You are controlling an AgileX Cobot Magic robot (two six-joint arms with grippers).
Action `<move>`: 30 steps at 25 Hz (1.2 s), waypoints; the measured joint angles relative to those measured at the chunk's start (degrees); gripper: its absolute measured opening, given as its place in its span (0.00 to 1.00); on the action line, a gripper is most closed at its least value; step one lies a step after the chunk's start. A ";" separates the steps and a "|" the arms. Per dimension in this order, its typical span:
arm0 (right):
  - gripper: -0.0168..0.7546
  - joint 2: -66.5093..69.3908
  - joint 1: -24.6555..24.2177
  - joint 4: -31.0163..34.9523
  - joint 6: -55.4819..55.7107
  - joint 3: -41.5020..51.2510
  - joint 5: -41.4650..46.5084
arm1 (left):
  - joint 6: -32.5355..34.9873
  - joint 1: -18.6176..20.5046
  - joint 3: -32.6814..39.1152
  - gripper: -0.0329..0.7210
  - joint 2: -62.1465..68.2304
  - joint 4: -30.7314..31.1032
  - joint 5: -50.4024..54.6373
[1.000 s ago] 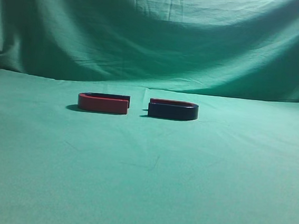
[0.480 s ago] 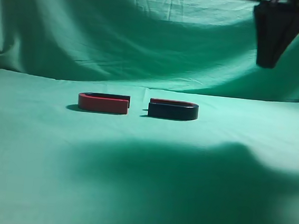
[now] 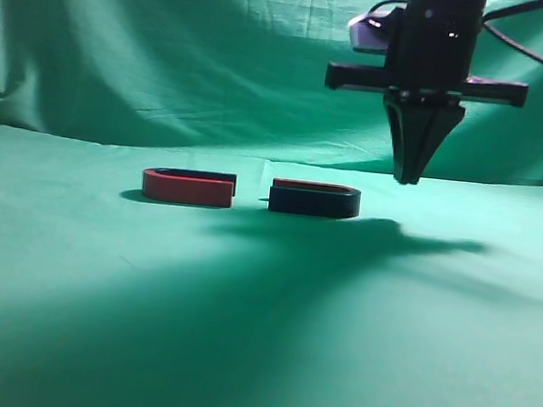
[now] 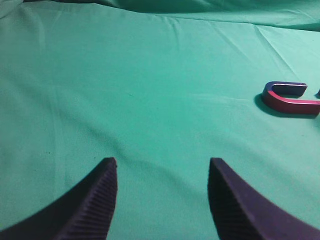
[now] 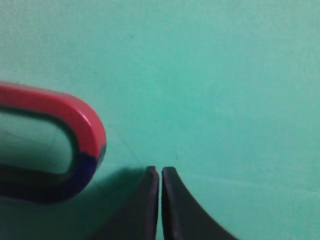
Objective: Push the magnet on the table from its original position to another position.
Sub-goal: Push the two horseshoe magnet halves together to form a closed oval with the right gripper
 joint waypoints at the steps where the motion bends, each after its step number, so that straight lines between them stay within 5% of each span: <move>1: 0.02 0.89 0.00 0.00 0.00 -0.76 0.00 | 0.00 0.00 0.00 0.54 0.00 0.00 0.00; 30: 0.02 8.56 5.38 -0.56 1.42 -11.80 -1.87 | 0.00 0.00 0.00 0.54 0.00 0.00 0.00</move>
